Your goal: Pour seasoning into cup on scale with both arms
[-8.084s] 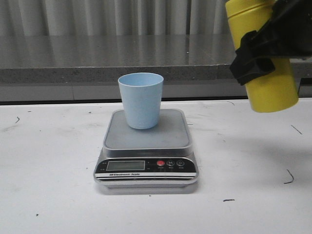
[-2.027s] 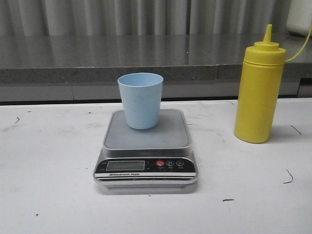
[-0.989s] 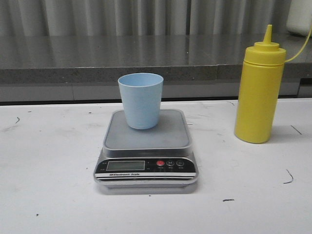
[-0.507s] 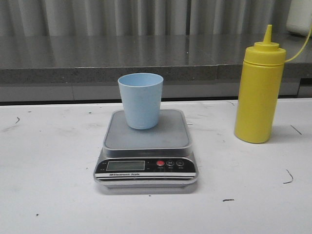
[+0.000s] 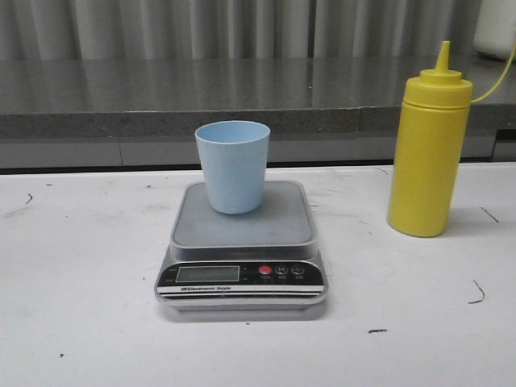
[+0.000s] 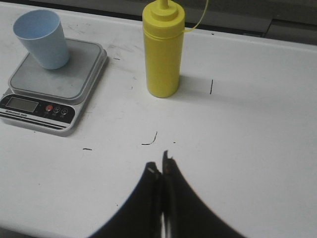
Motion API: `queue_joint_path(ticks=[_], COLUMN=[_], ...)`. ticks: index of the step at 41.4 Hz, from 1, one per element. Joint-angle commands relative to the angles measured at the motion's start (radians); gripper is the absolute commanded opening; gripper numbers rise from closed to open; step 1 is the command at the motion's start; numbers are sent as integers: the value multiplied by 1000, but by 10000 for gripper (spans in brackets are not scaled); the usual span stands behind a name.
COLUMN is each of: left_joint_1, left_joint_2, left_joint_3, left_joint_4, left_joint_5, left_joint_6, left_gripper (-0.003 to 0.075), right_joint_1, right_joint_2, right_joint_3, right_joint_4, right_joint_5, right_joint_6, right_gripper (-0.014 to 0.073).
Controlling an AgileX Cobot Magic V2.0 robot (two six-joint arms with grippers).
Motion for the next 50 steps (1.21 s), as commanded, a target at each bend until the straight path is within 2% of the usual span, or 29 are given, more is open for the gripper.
queue_joint_path(ticks=[1,8,13,24,29,42,50], left_joint_1=[3,4,79,295,358,400,400], left_joint_2=[9,-13,-64,-216,-269,-313,-313], left_joint_3=[-24,2,75,403,526,713,715], left_joint_4=[-3,-3,-1,-17,-22,-28,-31], left_joint_5=[-71,-100,-172,-562,-657,-894,-891], left_joint_6=[-8,-8,-8,-8,-8,-8,-8], left_gripper=[-20,-20,-20,-20,-20,-20,-20], right_joint_1=[-6,-6,-6,-6,-6,-6,-6], right_joint_2=[11,11,11,11,11,12,12], right_joint_3=[-20,-20,-20,-20,-20,-20,-20], right_joint_4=[-9,-9,-9,-9,-9,-9,-9], right_joint_5=[-58,-58,-58,-58,-58,-55,-55], right_joint_6=[-16,-16,-16,-16,-16,-16,-16], right_gripper=[-117,-117,-117,-117,-117,-117,-117])
